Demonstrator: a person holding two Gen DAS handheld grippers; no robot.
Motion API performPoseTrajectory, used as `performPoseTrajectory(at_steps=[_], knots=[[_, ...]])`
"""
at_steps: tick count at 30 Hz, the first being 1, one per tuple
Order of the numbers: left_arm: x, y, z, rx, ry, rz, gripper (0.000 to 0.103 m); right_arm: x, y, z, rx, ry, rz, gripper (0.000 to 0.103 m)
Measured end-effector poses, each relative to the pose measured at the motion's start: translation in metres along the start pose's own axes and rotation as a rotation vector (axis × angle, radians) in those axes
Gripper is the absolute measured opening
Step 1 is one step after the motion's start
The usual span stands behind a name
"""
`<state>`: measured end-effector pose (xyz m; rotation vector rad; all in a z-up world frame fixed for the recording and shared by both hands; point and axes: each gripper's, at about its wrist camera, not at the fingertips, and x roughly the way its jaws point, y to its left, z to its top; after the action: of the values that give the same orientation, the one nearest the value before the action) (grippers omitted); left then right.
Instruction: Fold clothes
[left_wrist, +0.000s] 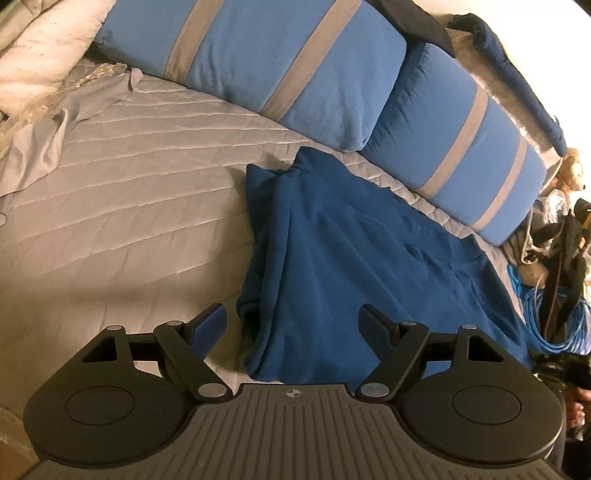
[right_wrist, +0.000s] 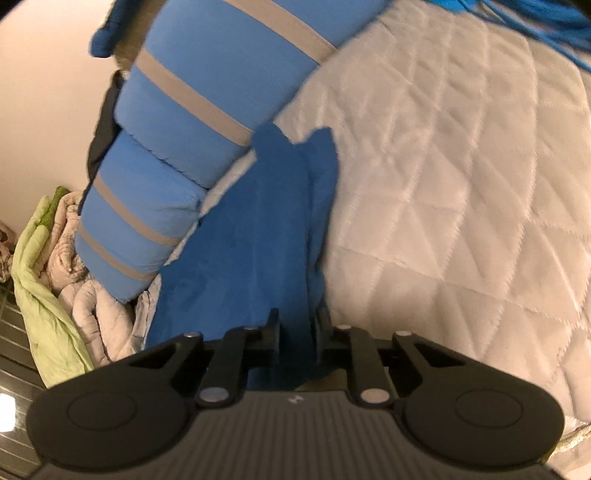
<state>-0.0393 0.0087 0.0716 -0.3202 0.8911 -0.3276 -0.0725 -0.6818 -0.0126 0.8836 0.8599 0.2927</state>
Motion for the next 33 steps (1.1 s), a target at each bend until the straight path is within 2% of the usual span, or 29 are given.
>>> performPoseTrajectory(at_steps=[11, 17, 21, 23, 25, 27, 30, 33], knots=[[-0.006, -0.003, 0.001, -0.008, -0.054, 0.001, 0.078, -0.002, 0.093, 0.016, -0.196, -0.07, 0.048, 0.016], [-0.021, 0.007, 0.001, -0.043, -0.105, 0.013, 0.078, 0.045, 0.195, 0.01, -0.388, -0.056, 0.124, 0.014], [-0.039, 0.022, -0.001, -0.092, -0.155, 0.057, 0.078, 0.112, 0.291, -0.028, -0.579, -0.001, 0.193, 0.014], [-0.049, 0.035, -0.003, -0.139, -0.19, 0.075, 0.078, 0.151, 0.333, -0.061, -0.698, 0.049, 0.225, 0.014], [-0.057, 0.046, -0.005, -0.177, -0.209, 0.084, 0.078, 0.192, 0.357, -0.105, -0.806, 0.129, 0.229, 0.013], [-0.063, 0.052, -0.008, -0.192, -0.213, 0.095, 0.078, 0.237, 0.363, -0.149, -0.892, 0.244, 0.198, 0.014], [-0.069, 0.057, -0.011, -0.192, -0.215, 0.098, 0.078, 0.283, 0.351, -0.189, -0.908, 0.383, 0.141, 0.013], [-0.071, 0.06, -0.014, -0.183, -0.207, 0.091, 0.078, 0.289, 0.345, -0.201, -0.92, 0.405, 0.129, 0.013]])
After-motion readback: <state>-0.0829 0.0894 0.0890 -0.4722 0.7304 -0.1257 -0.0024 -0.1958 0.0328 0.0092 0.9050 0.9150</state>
